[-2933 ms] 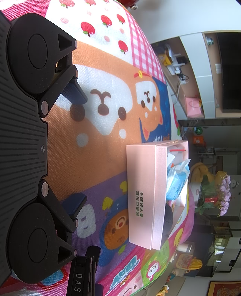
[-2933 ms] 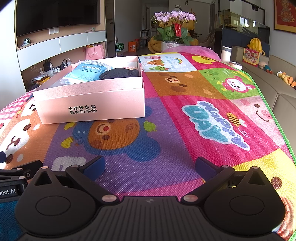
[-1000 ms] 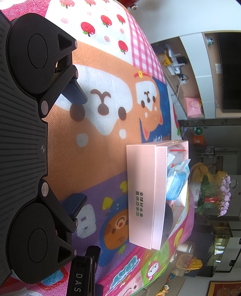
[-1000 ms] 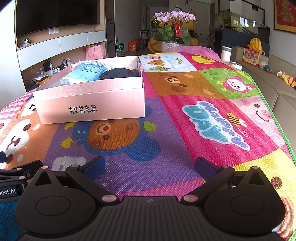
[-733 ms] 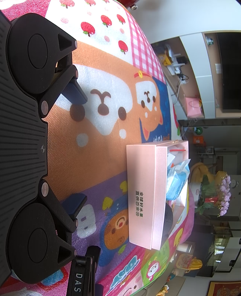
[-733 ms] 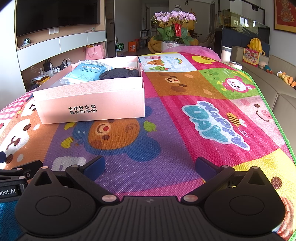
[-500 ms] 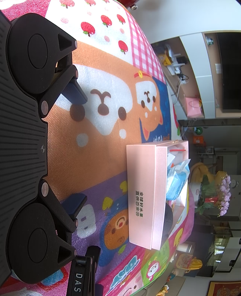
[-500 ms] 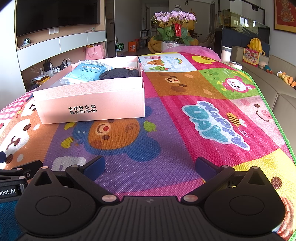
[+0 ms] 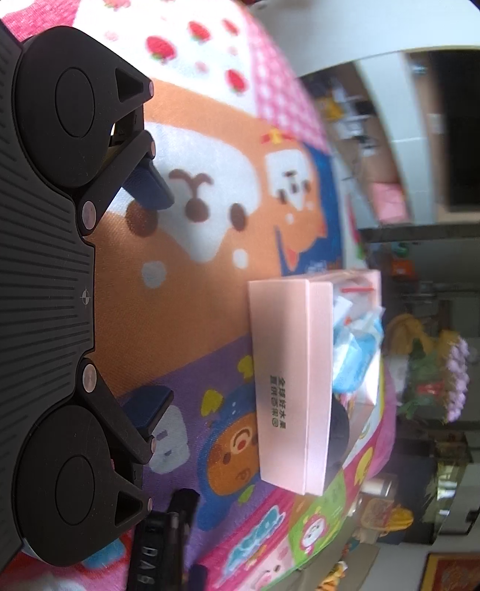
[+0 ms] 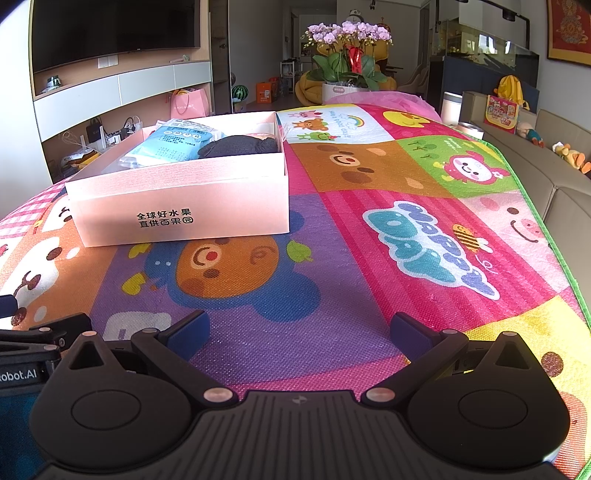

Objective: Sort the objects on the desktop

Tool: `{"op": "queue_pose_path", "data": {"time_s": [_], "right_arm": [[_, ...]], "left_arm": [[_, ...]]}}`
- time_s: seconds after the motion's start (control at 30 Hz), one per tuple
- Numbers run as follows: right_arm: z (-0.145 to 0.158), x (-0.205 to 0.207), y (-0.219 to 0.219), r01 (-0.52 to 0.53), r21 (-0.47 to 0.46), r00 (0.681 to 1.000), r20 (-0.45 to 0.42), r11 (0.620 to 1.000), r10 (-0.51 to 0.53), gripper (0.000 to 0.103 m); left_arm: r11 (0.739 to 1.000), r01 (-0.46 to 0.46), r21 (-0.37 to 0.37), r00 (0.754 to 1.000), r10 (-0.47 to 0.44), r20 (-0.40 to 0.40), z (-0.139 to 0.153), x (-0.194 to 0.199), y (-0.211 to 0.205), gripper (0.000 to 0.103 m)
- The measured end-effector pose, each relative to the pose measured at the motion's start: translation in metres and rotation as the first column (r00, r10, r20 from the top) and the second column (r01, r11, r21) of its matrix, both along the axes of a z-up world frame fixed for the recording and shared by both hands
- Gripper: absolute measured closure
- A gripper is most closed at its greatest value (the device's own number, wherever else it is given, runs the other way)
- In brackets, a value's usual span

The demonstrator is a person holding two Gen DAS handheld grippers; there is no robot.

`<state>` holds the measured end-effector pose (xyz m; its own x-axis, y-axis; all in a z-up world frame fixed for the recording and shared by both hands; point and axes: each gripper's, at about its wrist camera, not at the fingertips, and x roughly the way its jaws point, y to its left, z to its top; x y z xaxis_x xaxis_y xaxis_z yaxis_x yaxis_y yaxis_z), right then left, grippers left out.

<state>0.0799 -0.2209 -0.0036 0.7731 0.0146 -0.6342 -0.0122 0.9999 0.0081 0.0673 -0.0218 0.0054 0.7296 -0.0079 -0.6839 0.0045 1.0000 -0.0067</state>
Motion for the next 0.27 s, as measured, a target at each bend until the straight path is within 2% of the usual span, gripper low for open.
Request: {"op": "queue_pose_path", "data": {"time_s": [0.07,0.27], "right_arm": [[0.0000,-0.0004,-0.0005,0.000,-0.001,1.000,0.000,1.000,0.000,0.000],[0.0001,-0.0004,-0.0005,0.000,-0.001,1.000,0.000,1.000,0.000,0.000]], "left_arm": [[1.000,-0.008,0.012,1.000,0.008,-0.026,0.0015,0.0026,-0.0023,0.000],[1.000,-0.024,0.010,1.000,0.024,-0.007,0.0003,-0.0006,-0.0052,0.000]]}}
